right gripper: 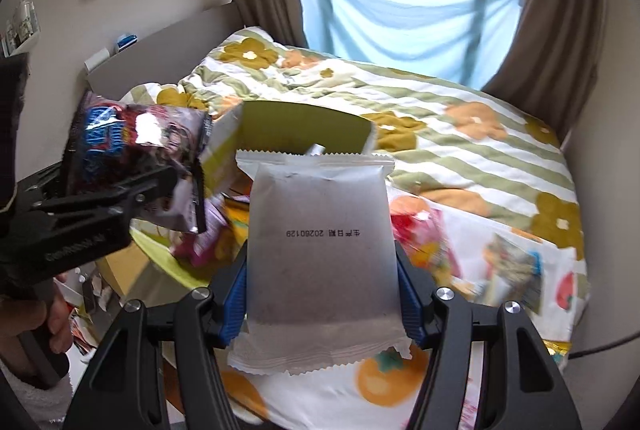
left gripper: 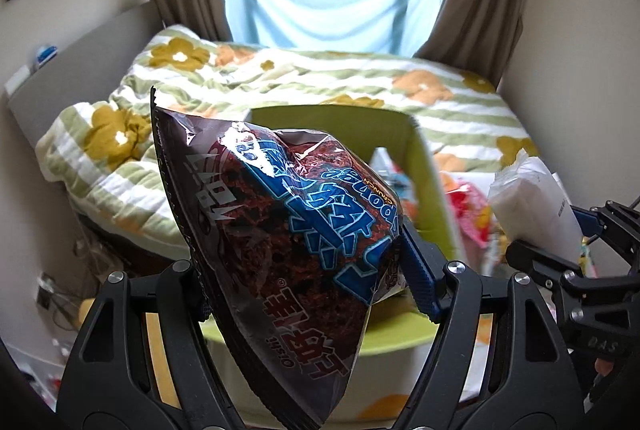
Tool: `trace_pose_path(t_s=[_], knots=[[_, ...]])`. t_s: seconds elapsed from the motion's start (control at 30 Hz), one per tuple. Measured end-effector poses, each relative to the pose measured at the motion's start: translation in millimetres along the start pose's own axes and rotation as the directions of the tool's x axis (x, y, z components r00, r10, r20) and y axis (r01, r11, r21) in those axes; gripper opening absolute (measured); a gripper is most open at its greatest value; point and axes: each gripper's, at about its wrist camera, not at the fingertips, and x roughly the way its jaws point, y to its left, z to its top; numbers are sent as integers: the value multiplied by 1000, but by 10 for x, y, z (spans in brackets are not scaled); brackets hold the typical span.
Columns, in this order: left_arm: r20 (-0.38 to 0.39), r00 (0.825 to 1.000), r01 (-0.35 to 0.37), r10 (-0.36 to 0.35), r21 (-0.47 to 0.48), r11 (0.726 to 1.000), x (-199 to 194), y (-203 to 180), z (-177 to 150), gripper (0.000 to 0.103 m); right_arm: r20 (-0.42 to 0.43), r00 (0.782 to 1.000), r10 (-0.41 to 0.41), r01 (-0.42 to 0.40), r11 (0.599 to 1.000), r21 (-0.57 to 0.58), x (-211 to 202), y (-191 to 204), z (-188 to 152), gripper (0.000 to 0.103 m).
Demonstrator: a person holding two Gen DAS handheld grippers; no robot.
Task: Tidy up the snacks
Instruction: 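Carry both packets over the green box and release them inside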
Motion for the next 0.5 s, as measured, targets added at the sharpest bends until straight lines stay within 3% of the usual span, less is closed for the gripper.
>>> trace_pose_path(t_s=[0.33,0.43,0.5], knots=[[-122,990,86,-76,76,993,882,424,346,73,-94,995,-20,29,995,95,705,376,241,59],[-118,991,69,-57,106,992,976,416,397,99,-115,993,-31,45,992,118,804,398,257,59],[-97,994,66,-55,114,991,958,414,407,103,-131,991,-35,52,990,130,870,403,269,59]])
